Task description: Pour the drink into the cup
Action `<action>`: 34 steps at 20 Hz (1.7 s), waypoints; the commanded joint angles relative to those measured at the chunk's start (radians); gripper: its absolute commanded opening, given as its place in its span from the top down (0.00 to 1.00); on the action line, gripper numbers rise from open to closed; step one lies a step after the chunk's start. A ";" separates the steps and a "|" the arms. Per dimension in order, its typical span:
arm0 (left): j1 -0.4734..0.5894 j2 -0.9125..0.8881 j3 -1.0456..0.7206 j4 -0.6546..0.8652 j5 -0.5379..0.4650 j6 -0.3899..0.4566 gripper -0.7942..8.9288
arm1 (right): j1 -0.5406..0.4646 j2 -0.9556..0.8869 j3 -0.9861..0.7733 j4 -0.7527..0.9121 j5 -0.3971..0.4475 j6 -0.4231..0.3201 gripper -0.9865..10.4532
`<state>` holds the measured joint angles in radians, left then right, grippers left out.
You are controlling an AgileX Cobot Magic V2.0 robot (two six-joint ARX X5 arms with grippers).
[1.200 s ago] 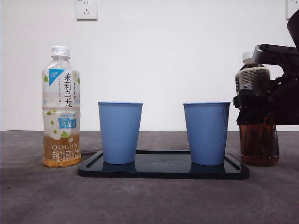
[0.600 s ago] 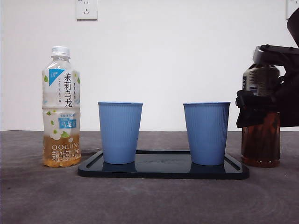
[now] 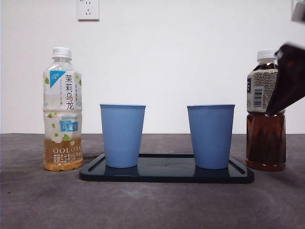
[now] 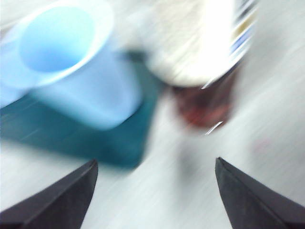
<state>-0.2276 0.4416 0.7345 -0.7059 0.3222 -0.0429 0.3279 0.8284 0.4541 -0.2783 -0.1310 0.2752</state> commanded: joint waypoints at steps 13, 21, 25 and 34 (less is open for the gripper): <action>-0.004 0.248 -0.315 0.616 -0.065 -0.044 0.27 | 0.031 -0.171 0.387 -0.462 -0.322 -0.026 0.58; -0.008 0.544 -0.315 0.879 -0.079 -0.040 0.27 | 0.031 -0.172 0.470 -0.550 -0.322 -0.061 0.58; -0.008 0.681 -0.315 0.982 -0.080 -0.017 0.27 | 0.031 -0.171 0.470 -0.557 -0.321 -0.078 0.58; -0.010 0.921 -0.315 1.244 -0.080 0.002 0.27 | 0.031 -0.171 0.470 -0.556 -0.314 -0.082 0.58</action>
<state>-0.2333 1.3506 0.4179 0.5274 0.2409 -0.0608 0.3531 0.6525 0.9096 -0.8410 -0.4454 0.2058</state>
